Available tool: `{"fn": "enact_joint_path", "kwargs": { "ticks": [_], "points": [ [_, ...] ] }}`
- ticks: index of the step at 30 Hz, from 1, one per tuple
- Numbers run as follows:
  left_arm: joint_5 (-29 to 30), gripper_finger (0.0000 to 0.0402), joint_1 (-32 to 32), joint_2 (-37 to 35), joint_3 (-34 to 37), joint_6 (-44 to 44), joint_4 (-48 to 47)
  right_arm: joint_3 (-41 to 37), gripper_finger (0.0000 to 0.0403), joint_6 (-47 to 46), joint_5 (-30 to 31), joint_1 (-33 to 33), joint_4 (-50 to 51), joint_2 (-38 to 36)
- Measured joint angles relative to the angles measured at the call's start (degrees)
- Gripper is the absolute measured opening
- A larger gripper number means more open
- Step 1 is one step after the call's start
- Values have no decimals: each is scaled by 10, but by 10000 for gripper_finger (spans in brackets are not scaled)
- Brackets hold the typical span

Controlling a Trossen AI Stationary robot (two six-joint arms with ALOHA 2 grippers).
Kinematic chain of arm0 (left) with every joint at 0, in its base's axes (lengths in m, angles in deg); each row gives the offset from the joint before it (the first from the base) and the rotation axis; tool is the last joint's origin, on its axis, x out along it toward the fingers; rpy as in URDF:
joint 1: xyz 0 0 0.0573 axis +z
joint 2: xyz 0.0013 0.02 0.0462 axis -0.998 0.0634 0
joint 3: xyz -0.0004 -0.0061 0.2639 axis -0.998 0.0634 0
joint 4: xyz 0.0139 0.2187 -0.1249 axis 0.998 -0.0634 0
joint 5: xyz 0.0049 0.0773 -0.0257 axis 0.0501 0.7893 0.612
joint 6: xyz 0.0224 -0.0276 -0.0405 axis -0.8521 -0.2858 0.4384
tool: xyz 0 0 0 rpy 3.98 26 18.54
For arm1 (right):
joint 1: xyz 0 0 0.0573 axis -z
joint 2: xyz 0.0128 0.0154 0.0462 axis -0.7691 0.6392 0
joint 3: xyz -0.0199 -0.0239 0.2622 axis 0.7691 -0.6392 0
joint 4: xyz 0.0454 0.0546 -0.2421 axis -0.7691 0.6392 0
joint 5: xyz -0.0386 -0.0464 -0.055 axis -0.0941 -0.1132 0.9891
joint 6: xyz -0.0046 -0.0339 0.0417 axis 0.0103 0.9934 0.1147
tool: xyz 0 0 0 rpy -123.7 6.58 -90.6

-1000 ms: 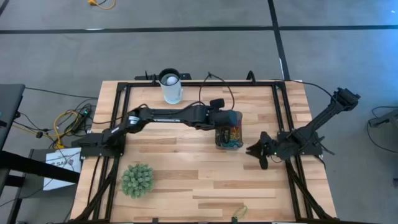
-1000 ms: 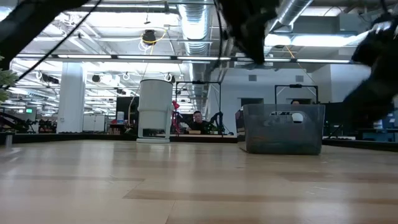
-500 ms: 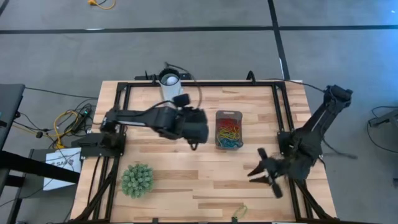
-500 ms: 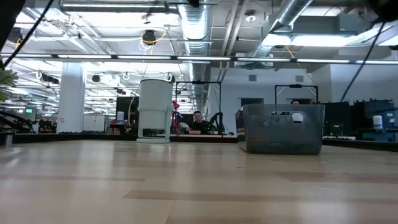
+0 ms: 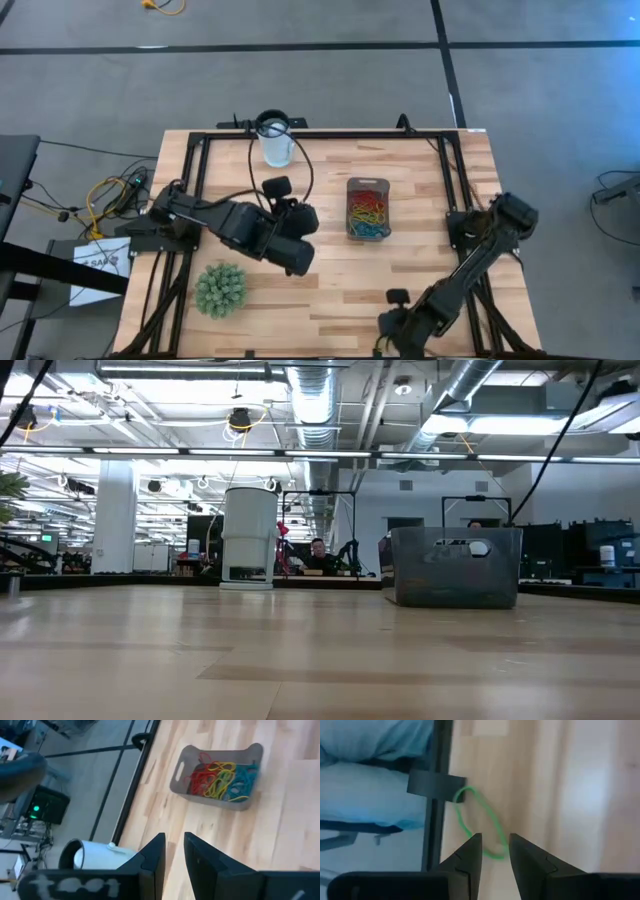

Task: Pick and place items into bin
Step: Put the green rubber band into the black bin

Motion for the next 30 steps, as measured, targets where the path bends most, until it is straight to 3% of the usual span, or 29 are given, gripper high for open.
{"fn": "enact_joint_path", "kwargs": {
  "ticks": [9,21,27,30],
  "points": [
    [0,61,-31,1,0,15,0,92,92,11,-18,3,102,105],
    [-4,61,-54,1,0,45,0,89,89,-9,-9,3,92,127],
    [-4,61,-62,1,0,45,0,96,16,-8,-13,5,97,128],
    [-4,61,-63,1,0,76,0,117,10,5,-19,5,125,131]
  ]
}}
